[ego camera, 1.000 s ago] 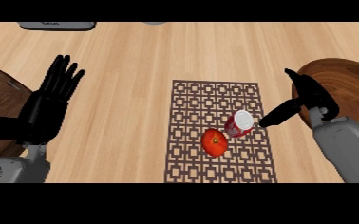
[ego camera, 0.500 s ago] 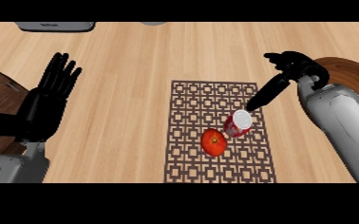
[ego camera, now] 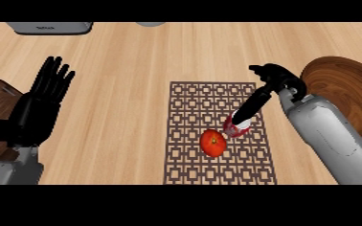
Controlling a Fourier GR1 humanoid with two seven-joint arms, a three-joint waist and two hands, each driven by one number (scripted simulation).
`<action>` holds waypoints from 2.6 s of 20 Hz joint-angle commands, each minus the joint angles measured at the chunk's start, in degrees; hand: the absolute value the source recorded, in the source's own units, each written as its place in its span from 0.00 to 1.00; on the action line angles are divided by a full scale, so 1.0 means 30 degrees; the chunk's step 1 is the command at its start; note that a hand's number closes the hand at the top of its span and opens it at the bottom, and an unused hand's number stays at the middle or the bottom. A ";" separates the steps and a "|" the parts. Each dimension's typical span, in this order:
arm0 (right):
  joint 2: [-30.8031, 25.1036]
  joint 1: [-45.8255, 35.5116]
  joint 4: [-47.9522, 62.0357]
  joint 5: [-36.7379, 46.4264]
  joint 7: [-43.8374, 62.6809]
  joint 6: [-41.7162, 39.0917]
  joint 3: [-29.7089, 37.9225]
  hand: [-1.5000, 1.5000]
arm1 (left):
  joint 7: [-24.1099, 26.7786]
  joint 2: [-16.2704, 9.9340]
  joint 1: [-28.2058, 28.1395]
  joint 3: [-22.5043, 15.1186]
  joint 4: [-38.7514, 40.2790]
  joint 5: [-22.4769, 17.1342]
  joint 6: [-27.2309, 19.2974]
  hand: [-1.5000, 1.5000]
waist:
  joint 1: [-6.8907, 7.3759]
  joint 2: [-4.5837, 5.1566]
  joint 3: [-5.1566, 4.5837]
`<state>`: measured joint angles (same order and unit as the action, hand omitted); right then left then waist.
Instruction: Pick the can from the placemat and place it in the bowl
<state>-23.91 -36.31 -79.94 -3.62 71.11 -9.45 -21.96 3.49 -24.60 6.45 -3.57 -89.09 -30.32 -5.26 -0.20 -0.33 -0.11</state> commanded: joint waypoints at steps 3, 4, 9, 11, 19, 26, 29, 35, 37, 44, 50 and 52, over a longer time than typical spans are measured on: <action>-0.0129 0.1153 -0.1933 0.1827 0.3999 0.1032 -0.1227 0.00 | -0.0742 0.0147 -0.0547 -0.0114 -0.1387 0.0305 -0.0438 0.50 | -0.0036 -0.0036 0.0024; 0.0253 0.0642 -0.1917 0.2321 0.4207 0.1156 -0.1537 0.00 | -0.0662 0.0500 0.0279 -0.0138 -0.0757 0.0564 -0.0750 0.50 | -0.0060 0.0015 0.0019; 0.0431 0.1753 -0.1309 0.3856 0.2796 0.1619 -0.1741 0.00 | -0.0694 0.0562 -0.0593 -0.0174 -0.1588 0.0879 -0.0540 0.50 | 0.0150 0.0059 0.0032; 0.0002 0.1787 -0.2599 0.3506 0.3262 0.0883 -0.1115 0.00 | 0.0192 0.0845 0.0111 0.0002 0.0230 0.1228 0.0053 0.50 | -0.0049 0.0075 0.0021; 0.2199 0.2274 -0.0402 0.4869 0.2531 0.1530 -0.1911 0.00 | -0.0293 0.0925 -0.0546 0.0392 -0.0916 0.0939 0.0390 0.50 | 0.0378 0.0104 0.0022; 0.2257 0.2992 -0.0237 0.4981 0.2337 0.0689 -0.1630 0.00 | -0.0688 0.0549 -0.0990 0.1193 -0.1240 0.0739 0.0931 0.50 | 0.0211 0.0038 0.0024; 0.2075 0.3353 -0.0233 0.4913 0.1945 0.0335 -0.1173 0.00 | -0.1406 0.0584 -0.0570 0.1028 -0.1416 0.0979 0.0805 0.50 | 0.0094 0.0031 0.0030; 0.1718 0.2213 0.2089 0.5732 -0.0941 -0.1454 -0.2487 1.00 | -0.0771 0.1166 0.0150 0.1084 -0.0456 0.1415 0.0909 0.50 | 0.0226 0.0106 0.0030; 0.1307 0.1803 0.1571 0.5634 -0.0633 -0.2141 -0.2282 1.00 | -0.0756 0.0980 0.0008 0.1697 -0.0132 0.1048 0.1241 0.50 | 0.0170 0.0087 0.0025; -0.0772 0.3198 -0.0158 0.5802 -0.5020 -0.4008 -0.3189 1.00 | -0.0991 0.1484 0.0480 0.1328 -0.0119 0.1828 0.0893 0.50 | -0.0188 0.0054 0.0034; -0.3115 0.4054 -0.6532 0.7715 -1.4326 -0.5739 -0.8510 1.00 | -0.0928 0.1410 -0.0417 0.1671 0.0041 0.1526 0.0821 0.50 | -0.0768 -0.0667 0.0146; -0.4956 0.4538 -0.8661 0.8421 -1.6441 -0.5418 -0.8704 1.00 | -0.0925 0.1324 -0.0403 0.1829 0.0063 0.1638 0.0623 0.50 | -0.1429 -0.0666 0.0170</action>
<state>-32.07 -24.65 -96.09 18.65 33.17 -23.61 -43.35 0.87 -20.14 5.58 1.14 -89.20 -25.38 -3.11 -2.67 -1.89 0.19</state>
